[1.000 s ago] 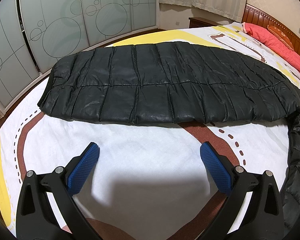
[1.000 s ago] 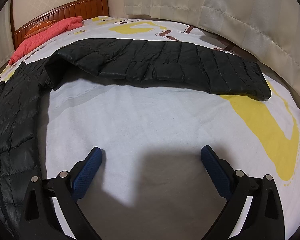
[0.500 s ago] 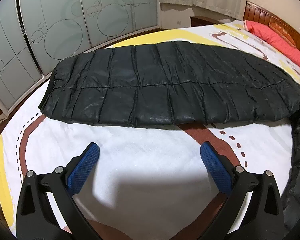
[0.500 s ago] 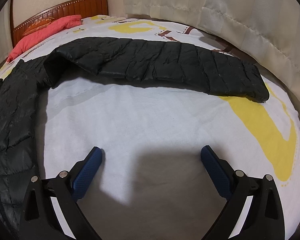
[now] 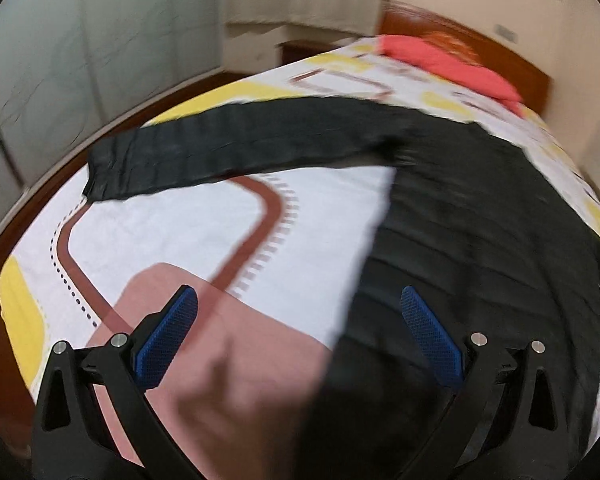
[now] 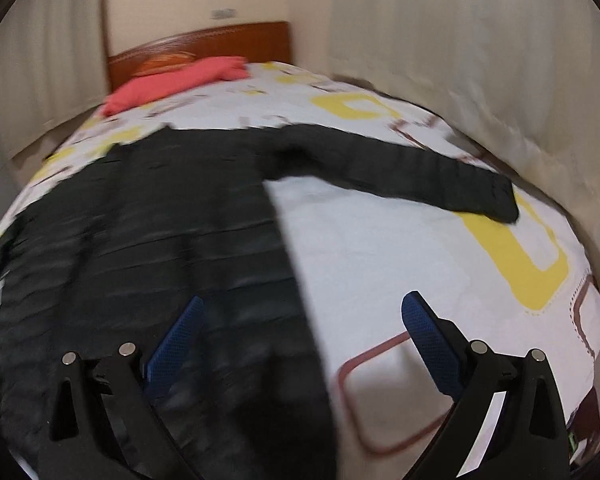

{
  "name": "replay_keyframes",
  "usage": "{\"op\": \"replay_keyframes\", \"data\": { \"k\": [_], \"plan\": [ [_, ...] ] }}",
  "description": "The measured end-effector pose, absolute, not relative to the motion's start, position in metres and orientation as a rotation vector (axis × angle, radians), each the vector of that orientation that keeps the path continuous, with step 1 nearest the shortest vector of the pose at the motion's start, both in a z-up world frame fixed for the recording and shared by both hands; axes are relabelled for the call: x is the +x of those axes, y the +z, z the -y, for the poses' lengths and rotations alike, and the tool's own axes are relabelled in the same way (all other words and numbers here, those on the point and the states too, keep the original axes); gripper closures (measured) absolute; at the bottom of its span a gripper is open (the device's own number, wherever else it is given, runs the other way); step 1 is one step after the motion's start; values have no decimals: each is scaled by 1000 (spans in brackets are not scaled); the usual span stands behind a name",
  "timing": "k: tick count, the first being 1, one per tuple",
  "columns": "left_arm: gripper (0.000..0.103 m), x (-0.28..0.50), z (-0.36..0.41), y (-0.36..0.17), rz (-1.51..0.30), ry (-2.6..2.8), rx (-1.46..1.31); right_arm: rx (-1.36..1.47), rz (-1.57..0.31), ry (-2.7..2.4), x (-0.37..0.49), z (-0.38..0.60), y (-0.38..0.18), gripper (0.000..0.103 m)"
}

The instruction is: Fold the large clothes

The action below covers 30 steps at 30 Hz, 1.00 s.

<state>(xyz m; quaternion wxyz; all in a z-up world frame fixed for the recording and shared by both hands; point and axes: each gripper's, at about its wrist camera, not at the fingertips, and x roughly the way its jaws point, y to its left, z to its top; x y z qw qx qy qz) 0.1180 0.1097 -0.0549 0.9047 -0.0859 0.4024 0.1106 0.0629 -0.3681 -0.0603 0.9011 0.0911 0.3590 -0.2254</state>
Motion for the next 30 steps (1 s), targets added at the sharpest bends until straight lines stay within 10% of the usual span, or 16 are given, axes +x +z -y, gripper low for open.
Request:
{"op": "replay_keyframes", "data": {
  "k": [30],
  "plan": [
    [2,-7,-18,1,-705,77,-66,108,-672,-257,-25,249,-20,5]
  ]
}}
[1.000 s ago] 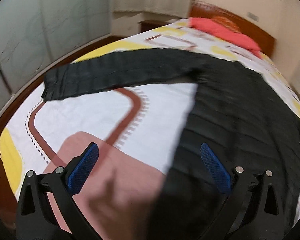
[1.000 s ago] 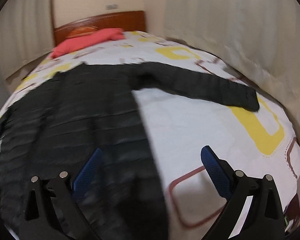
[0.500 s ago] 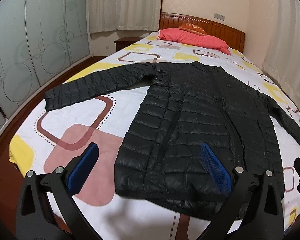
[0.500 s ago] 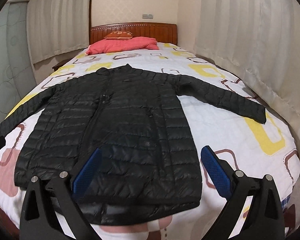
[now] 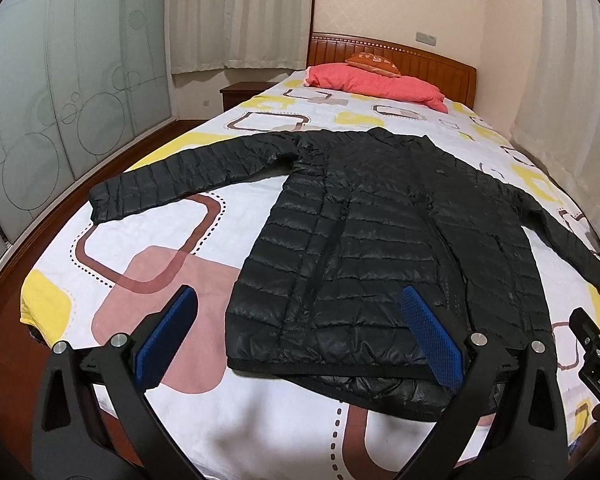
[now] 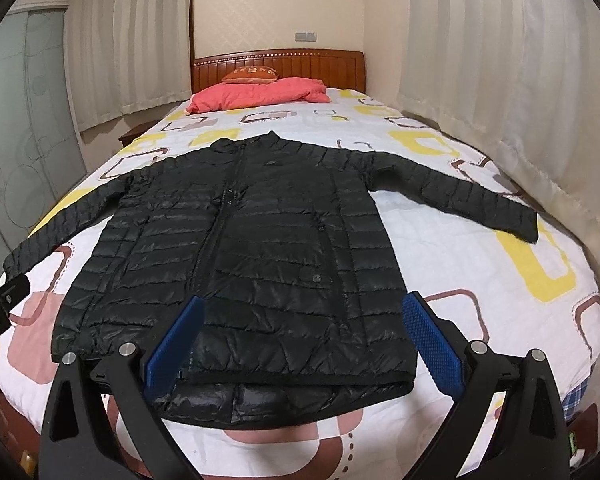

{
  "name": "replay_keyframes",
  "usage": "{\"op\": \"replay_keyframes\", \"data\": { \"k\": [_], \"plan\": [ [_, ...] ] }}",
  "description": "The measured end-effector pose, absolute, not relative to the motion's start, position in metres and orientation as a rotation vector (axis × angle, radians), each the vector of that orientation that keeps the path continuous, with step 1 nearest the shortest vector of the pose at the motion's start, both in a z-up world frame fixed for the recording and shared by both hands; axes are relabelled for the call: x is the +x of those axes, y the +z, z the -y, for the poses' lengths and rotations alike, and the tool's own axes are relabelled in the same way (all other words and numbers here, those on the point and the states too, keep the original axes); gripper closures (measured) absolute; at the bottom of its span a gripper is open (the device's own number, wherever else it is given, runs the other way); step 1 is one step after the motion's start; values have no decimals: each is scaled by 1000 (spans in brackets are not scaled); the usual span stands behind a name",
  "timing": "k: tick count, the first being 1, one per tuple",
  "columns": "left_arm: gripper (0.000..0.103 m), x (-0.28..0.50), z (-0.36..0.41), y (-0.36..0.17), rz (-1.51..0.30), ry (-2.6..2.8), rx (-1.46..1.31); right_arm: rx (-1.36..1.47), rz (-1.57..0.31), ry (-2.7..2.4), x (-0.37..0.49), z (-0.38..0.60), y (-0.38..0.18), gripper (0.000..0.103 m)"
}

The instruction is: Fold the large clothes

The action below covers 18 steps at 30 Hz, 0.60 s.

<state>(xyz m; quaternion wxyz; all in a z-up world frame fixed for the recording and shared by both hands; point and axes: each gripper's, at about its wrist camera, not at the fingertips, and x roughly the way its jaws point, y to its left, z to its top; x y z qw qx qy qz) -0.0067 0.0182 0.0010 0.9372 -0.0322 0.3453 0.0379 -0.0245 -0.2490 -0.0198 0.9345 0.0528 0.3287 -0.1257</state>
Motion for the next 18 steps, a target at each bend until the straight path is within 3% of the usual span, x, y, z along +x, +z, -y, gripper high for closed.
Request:
{"op": "replay_keyframes", "data": {
  "k": [18],
  "plan": [
    [2,-14,3,4,-697,24,-26,126,-681,-245,-26,247,-22,5]
  ]
}}
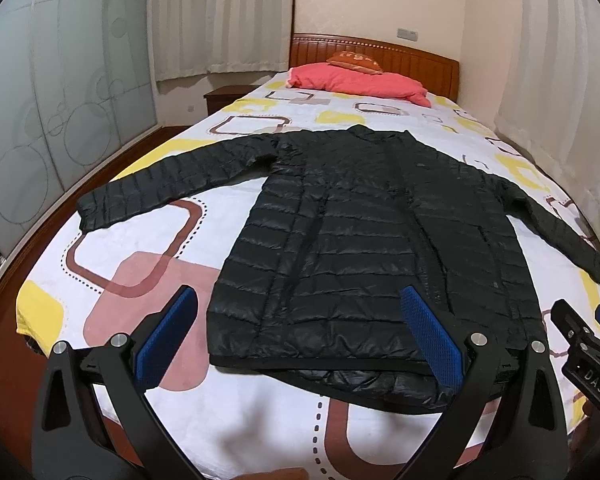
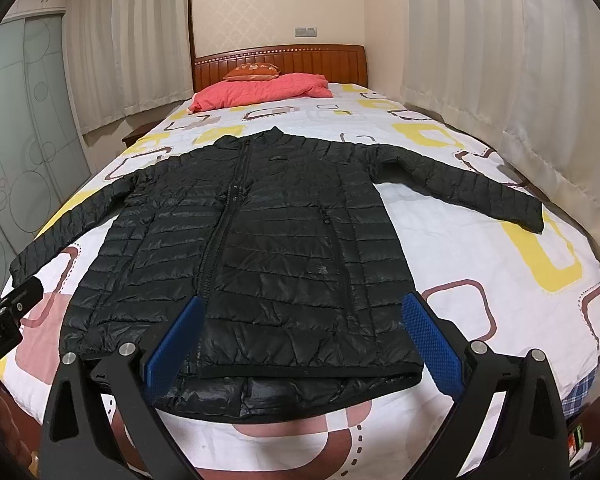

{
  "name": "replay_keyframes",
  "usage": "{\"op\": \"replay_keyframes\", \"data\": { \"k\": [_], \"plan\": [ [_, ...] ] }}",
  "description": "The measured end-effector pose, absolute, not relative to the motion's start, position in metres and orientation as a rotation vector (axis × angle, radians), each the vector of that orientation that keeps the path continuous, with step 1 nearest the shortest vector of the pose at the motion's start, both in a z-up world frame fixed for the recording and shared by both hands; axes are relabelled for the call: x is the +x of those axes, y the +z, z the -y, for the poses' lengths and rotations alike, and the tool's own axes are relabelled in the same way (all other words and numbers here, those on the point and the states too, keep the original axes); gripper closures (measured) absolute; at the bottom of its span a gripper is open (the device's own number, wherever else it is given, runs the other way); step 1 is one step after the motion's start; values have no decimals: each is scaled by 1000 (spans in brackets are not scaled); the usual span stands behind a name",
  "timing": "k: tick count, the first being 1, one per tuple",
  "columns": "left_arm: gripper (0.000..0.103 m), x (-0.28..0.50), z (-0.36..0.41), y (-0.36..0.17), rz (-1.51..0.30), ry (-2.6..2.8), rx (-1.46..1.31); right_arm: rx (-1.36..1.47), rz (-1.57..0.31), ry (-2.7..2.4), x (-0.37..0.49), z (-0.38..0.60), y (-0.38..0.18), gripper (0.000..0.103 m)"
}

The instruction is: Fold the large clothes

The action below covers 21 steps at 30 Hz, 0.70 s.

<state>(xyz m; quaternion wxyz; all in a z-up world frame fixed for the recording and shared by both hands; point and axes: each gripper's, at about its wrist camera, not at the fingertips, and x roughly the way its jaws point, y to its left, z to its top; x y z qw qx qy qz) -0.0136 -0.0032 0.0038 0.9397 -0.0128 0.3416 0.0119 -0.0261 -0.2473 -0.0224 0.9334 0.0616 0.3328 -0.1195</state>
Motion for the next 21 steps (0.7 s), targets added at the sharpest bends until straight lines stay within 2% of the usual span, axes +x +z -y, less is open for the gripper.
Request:
{"op": "replay_keyframes", "data": {
  "k": [21],
  "plan": [
    [2,-14,6,2,-710,-8,-42,129,-685,-247,-27,245,-24,5]
  ]
}}
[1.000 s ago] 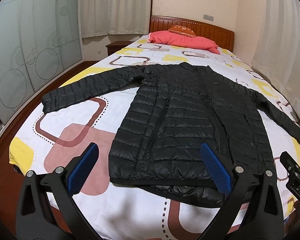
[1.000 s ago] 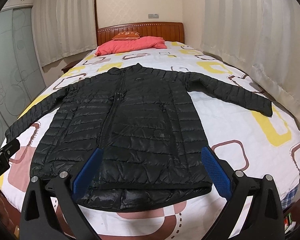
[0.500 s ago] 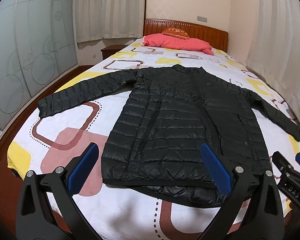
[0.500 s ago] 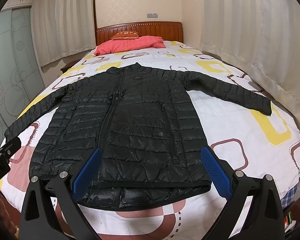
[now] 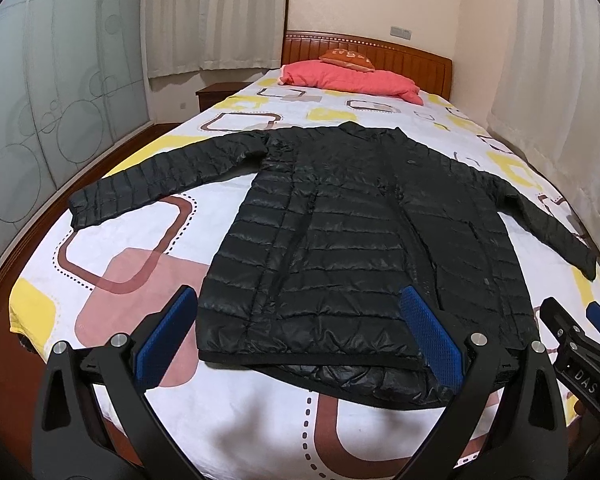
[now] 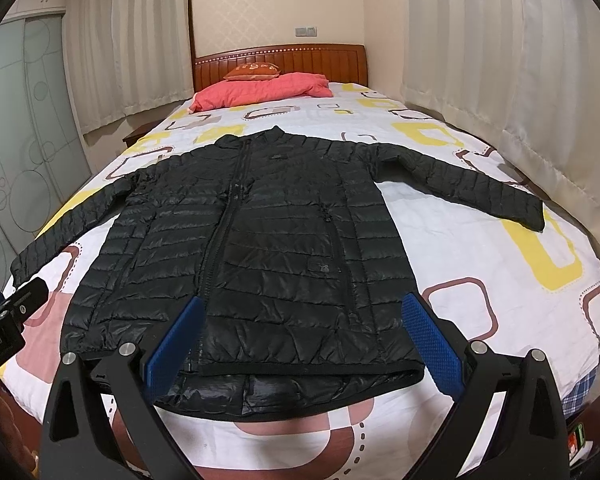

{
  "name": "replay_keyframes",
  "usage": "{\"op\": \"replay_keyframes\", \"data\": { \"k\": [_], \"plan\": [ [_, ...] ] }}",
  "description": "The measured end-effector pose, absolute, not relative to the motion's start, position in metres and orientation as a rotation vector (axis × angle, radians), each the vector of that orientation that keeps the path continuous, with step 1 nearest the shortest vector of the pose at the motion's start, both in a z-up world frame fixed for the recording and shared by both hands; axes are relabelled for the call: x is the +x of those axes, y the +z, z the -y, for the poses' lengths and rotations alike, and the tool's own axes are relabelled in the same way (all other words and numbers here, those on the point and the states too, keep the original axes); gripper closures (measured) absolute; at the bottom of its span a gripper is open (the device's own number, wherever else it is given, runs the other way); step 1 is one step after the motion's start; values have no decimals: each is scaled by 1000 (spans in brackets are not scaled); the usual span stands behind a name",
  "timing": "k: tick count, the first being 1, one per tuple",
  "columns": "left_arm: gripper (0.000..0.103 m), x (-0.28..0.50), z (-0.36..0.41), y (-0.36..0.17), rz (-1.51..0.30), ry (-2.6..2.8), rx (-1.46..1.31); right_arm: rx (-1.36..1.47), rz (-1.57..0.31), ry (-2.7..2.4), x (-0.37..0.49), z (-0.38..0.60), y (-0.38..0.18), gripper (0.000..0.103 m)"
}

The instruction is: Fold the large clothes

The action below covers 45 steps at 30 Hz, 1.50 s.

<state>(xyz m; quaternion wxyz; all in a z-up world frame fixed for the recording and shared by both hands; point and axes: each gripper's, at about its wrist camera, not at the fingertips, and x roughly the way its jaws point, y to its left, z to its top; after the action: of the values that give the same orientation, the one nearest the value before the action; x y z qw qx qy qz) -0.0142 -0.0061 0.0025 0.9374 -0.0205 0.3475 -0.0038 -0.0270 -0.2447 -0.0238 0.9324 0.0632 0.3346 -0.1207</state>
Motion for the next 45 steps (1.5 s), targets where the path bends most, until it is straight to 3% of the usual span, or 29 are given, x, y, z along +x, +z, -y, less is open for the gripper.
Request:
{"op": "replay_keyframes", "data": {
  "k": [45],
  "plan": [
    [2,-18,2,0,-704,-9,-45,131,-691,-244,-27,239,-26,5]
  ]
}}
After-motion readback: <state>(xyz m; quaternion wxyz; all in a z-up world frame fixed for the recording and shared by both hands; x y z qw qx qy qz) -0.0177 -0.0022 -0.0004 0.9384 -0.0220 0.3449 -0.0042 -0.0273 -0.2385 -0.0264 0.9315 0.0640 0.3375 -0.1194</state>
